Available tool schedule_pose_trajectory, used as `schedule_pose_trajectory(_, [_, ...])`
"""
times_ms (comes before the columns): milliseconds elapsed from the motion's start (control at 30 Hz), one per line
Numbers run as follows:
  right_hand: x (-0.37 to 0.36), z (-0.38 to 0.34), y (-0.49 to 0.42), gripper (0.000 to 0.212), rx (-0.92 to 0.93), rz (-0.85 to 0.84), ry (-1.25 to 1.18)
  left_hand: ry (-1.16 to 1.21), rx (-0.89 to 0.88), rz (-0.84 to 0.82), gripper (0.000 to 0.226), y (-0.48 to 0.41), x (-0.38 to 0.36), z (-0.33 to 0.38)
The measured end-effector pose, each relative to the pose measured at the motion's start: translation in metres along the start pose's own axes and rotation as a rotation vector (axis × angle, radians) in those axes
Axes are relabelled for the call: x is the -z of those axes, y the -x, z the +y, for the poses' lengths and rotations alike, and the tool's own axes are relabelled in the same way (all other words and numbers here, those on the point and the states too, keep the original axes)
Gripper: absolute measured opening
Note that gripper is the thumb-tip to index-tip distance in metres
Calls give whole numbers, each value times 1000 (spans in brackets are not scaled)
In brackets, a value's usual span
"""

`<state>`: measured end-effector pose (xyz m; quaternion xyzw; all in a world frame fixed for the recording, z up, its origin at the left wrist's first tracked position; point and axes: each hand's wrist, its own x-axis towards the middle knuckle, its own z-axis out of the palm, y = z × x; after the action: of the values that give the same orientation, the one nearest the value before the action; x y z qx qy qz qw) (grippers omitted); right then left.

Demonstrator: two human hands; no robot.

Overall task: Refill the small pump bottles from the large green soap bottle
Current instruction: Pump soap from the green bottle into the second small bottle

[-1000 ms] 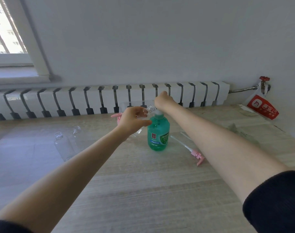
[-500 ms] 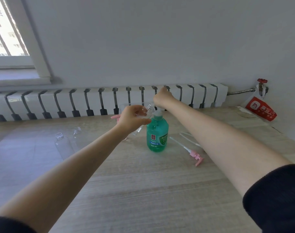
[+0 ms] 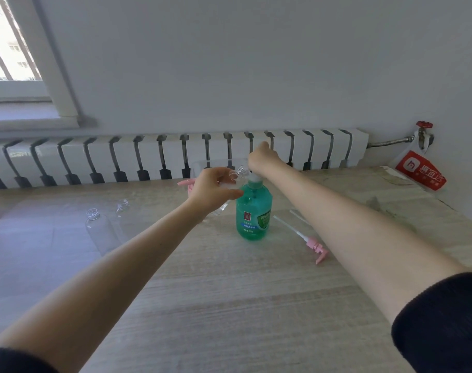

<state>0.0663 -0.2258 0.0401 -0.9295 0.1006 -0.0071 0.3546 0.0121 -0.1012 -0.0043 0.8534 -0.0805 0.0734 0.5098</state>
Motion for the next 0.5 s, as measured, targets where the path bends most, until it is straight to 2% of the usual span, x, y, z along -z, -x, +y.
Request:
schedule_pose_trajectory(167, [-2, 1, -1, 57, 5, -5, 5, -1, 3, 5, 39, 1, -2, -4])
schedule_pose_trajectory(500, [0, -2, 3, 58, -18, -4, 23, 2, 3, 0, 40, 2, -1, -1])
